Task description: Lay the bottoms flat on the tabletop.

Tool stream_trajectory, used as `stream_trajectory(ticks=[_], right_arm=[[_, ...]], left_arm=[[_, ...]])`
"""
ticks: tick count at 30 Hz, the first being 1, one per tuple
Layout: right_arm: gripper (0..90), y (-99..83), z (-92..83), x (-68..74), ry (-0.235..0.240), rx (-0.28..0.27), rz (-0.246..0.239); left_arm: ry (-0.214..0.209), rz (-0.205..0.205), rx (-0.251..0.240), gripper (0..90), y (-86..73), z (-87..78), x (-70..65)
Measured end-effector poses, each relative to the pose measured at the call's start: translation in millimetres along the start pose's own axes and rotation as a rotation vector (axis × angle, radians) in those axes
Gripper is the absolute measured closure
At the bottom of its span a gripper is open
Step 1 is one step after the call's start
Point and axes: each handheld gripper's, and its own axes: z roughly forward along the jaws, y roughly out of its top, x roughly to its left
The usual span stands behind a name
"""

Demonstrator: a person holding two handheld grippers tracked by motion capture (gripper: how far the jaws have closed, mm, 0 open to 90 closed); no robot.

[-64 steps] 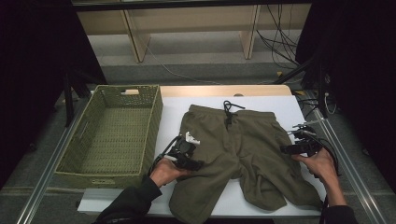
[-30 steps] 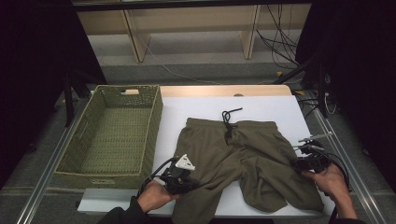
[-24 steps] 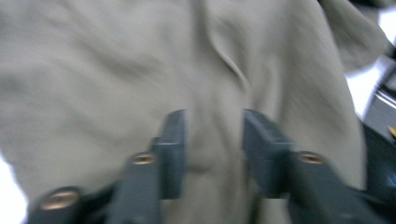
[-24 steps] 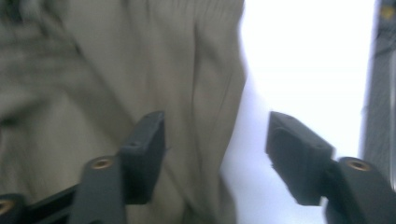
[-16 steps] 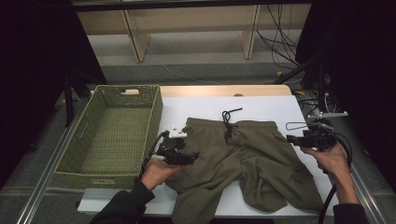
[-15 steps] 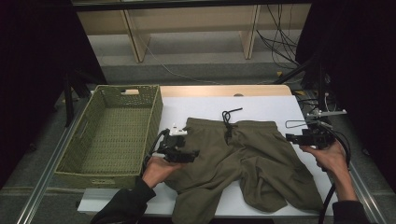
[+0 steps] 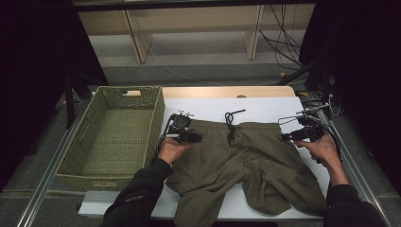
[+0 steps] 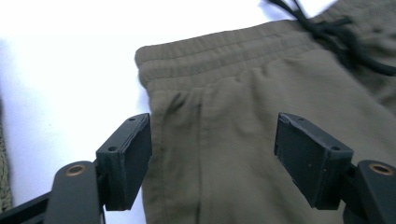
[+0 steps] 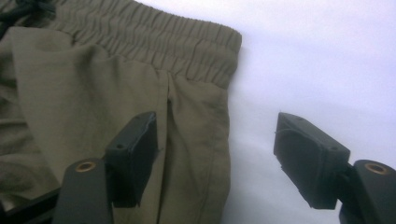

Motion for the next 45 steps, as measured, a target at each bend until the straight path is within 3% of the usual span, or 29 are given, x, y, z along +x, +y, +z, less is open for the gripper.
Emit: stream_trajectory(ticks=[6, 13, 16, 21, 25, 29, 36, 40, 45], right_arm=[[35.4, 2.5, 11.7, 1.4, 0.0, 0.048, -0.004], [41.8, 3.6, 25.1, 2.6, 0.003, 0.117, 0.011], [51.7, 4.1, 30.9, 3.9, 0.01, 0.147, 0.006], [82.1, 5.2, 34.8, 9.2, 0.005, 0.168, -0.001], [87.9, 8.9, 26.9, 12.8, -0.007, 0.133, -0.027], [88.5, 17.9, 9.8, 13.6, -0.04, 0.062, -0.045], [88.7, 46.5, -21.0, 18.8, -0.113, -0.06, -0.089], [88.7, 64.9, -36.0, 21.1, -0.158, -0.109, -0.109], [88.7, 89.3, -50.3, 20.4, -0.191, -0.178, -0.103]], left_arm=[[0.035, -0.032, 0.051, 26.8, 4.1, 14.2, 8.3], [0.011, -0.058, 0.094, 31.4, 1.6, 23.2, 15.9], [-0.01, -0.065, 0.1, 47.8, 1.0, 24.4, 18.6], [-0.036, -0.039, 0.071, 84.3, 1.5, 18.5, 17.8], [-0.05, -0.007, 0.036, 88.3, 4.9, 7.1, 17.0], [-0.065, -0.023, -0.019, 88.7, 12.3, -6.0, 17.3], [-0.069, 0.004, -0.112, 88.8, 34.6, -31.8, 14.9], [-0.051, 0.0, -0.154, 88.8, 47.6, -43.3, 24.4], [-0.044, -0.044, -0.201, 88.9, 62.5, -50.0, 41.8]])
